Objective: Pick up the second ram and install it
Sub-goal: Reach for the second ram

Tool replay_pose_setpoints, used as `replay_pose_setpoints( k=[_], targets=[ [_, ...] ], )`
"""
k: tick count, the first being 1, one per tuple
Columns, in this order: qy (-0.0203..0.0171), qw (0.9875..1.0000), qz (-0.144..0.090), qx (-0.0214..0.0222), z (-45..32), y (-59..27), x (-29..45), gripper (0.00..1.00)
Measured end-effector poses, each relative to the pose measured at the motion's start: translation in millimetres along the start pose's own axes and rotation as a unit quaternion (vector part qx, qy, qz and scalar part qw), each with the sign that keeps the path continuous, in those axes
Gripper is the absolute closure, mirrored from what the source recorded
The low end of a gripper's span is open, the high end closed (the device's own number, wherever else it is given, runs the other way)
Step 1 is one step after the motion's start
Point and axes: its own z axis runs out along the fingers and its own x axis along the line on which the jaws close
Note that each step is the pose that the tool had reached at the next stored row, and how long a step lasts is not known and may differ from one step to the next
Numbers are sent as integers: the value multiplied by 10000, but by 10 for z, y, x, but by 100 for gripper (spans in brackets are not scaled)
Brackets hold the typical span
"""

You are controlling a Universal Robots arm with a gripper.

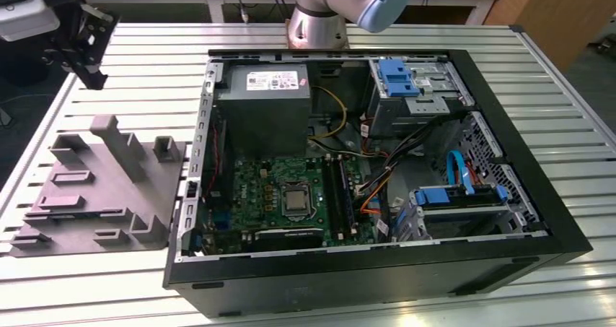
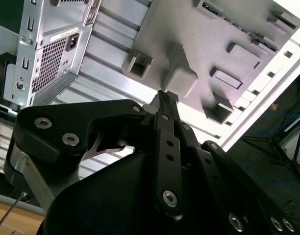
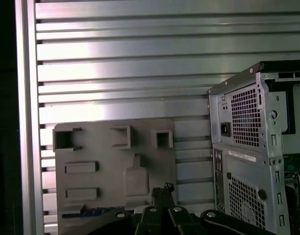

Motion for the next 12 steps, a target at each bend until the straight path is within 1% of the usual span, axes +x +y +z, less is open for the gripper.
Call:
replay_pose_setpoints(
  k=[6,12],
  targets=[
    [0,10000,1,0,47,-69,42,90],
    [0,10000,0,0,91,-115,125,90]
  ],
)
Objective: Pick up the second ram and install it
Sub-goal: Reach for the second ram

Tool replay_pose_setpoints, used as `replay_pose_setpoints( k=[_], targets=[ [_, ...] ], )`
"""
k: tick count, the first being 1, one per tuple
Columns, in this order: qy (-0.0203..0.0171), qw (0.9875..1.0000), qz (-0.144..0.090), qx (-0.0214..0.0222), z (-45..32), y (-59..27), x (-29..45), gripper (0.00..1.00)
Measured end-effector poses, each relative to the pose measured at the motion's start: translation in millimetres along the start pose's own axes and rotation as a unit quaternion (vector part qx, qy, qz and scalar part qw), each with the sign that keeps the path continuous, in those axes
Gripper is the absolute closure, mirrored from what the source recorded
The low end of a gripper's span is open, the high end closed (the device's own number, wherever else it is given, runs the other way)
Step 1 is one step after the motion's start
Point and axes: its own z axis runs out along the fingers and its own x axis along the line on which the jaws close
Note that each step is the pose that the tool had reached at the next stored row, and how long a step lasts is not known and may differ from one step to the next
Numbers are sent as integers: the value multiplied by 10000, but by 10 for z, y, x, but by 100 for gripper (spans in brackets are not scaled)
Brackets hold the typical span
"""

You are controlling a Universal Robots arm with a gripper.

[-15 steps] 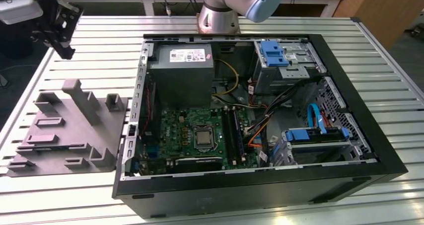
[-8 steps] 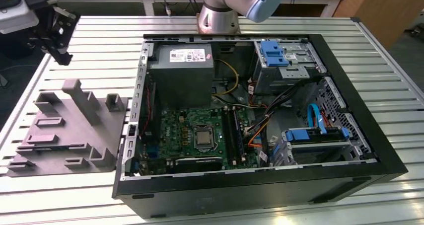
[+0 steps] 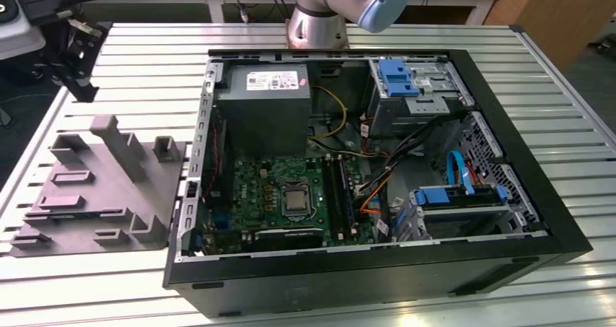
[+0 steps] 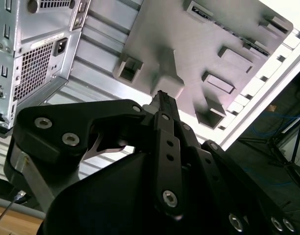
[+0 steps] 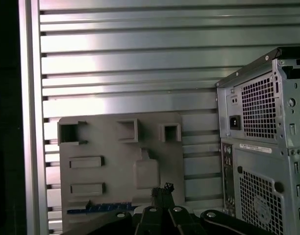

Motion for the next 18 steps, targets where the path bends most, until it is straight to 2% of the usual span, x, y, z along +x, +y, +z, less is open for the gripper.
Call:
replay_pose_setpoints(
  k=[10,18],
  targets=[
    [0,10000,0,0,89,-69,157,90],
    [1,10000,0,0,159,-136,244,90]
  ],
)
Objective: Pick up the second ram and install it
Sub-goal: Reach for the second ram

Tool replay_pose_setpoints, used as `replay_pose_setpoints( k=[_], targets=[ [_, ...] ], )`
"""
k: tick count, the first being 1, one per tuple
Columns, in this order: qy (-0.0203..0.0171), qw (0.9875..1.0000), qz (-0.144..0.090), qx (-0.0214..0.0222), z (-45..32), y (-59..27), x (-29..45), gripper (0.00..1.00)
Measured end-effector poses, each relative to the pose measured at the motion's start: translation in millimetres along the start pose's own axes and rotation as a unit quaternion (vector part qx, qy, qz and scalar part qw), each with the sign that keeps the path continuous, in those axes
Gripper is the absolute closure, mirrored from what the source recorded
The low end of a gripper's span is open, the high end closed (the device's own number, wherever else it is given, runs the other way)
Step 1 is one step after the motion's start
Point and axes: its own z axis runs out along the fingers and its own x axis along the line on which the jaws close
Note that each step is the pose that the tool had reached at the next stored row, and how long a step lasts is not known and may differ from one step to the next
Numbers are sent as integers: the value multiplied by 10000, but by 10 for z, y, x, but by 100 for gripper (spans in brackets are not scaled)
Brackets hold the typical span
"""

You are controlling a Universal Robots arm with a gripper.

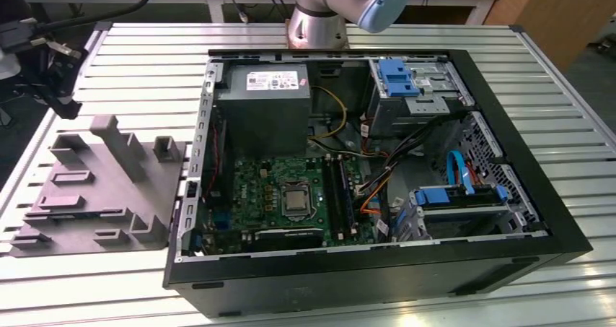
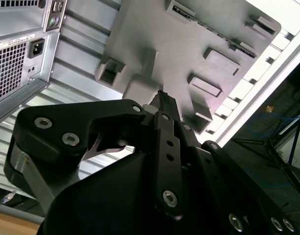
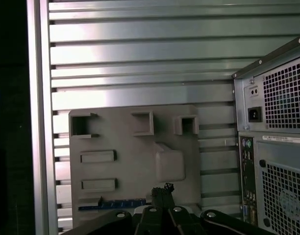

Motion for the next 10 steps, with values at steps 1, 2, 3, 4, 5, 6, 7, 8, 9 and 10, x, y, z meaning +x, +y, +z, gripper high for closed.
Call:
replay_pose_setpoints(
  k=[1,2,3,4,5,6,7,8,9,10],
  targets=[
    [0,10000,0,0,9,-8,11,90],
    [0,10000,0,0,18,-16,21,90],
    [0,10000,0,0,27,-24,31,90],
    [-1,10000,0,0,35,-31,43,90],
    [-1,10000,1,-1,44,-37,56,90],
    [0,10000,0,0,52,-44,68,90],
    [-1,10000,0,-1,62,-53,81,90],
    [-1,10000,0,0,69,-60,94,90],
    [0,10000,0,0,77,-68,107,90],
    [0,10000,0,0,85,-76,120,90]
  ],
)
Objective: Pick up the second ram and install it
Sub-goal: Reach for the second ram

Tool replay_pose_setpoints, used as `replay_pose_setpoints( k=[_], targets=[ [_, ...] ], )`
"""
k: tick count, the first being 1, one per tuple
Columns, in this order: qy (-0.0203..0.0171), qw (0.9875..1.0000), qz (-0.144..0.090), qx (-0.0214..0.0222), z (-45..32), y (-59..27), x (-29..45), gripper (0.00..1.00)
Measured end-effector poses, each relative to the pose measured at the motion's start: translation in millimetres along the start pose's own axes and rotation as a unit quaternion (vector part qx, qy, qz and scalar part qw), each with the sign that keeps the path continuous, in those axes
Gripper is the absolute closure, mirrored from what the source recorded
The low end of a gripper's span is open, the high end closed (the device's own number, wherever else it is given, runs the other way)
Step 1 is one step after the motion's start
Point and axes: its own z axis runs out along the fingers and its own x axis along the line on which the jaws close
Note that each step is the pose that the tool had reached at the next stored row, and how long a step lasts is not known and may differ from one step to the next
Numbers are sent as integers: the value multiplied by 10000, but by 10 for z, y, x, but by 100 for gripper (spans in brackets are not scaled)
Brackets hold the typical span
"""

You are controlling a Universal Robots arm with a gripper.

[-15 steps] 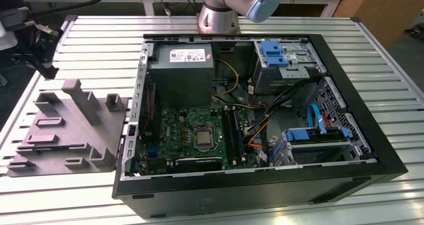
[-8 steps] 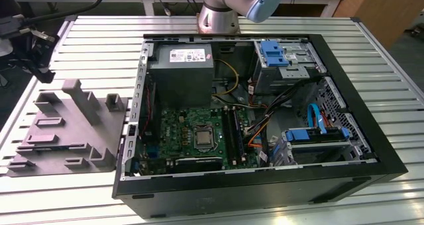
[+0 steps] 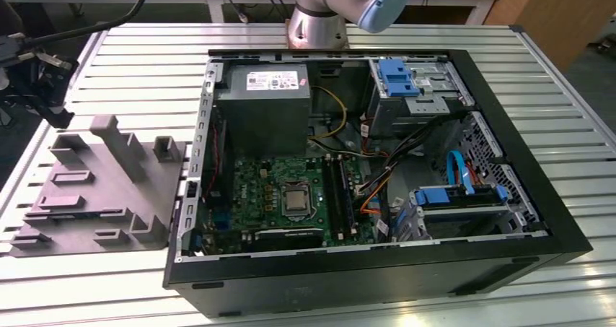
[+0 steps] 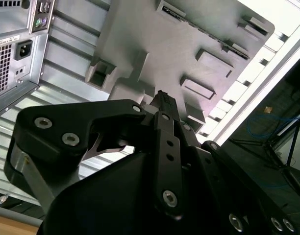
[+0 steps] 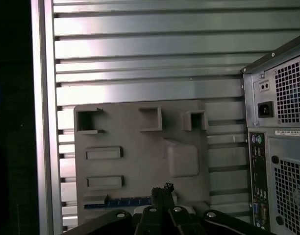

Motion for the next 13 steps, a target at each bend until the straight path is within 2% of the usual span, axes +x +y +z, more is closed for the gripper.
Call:
replay_pose_setpoints(
  k=[13],
  targets=[
    [0,10000,0,0,127,-119,126,90]
  ],
)
